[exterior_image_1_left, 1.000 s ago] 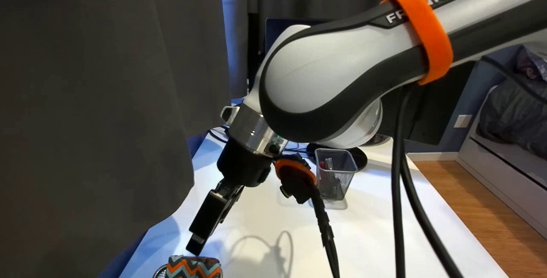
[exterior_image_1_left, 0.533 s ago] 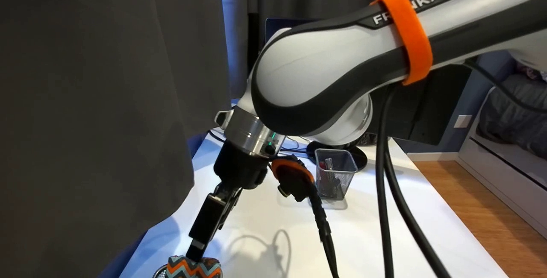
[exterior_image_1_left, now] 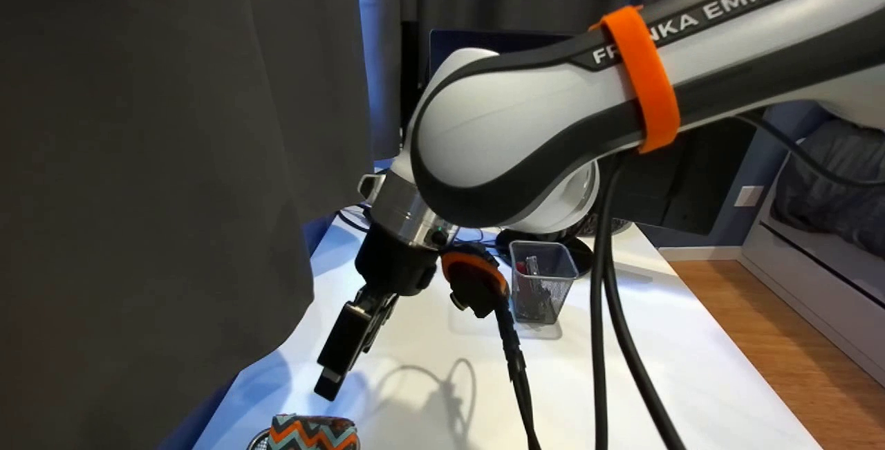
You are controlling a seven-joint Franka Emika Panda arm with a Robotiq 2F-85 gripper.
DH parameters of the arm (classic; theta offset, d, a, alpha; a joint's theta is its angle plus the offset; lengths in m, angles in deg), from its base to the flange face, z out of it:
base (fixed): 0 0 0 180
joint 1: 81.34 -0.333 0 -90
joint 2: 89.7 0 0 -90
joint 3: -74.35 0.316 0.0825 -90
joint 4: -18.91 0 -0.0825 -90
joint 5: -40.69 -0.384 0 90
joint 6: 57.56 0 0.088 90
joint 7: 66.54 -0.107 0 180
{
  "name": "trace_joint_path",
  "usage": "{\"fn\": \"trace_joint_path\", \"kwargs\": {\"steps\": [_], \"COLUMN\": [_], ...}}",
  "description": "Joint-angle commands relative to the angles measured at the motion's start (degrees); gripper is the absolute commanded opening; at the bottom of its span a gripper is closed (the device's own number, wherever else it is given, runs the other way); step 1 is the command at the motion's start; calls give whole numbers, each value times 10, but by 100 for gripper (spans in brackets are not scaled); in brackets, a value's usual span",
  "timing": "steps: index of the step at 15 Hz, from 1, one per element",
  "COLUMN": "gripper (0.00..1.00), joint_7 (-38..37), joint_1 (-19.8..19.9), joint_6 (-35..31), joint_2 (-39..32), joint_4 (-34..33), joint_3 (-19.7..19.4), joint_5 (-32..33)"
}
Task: Move the basket on the left forwards.
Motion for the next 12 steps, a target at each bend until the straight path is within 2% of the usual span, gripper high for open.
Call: {"fn": "trace_joint_path", "kwargs": {"steps": [1, 12], "gripper": [100, 100], "joint_7": [-33, -28], "joint_1": [-23, -34], "joint_6": [16, 22], "joint_2": [-35, -46], "joint_4": [-47, -75], "joint_3": [-23, -26], "joint_5": [20, 6]}}
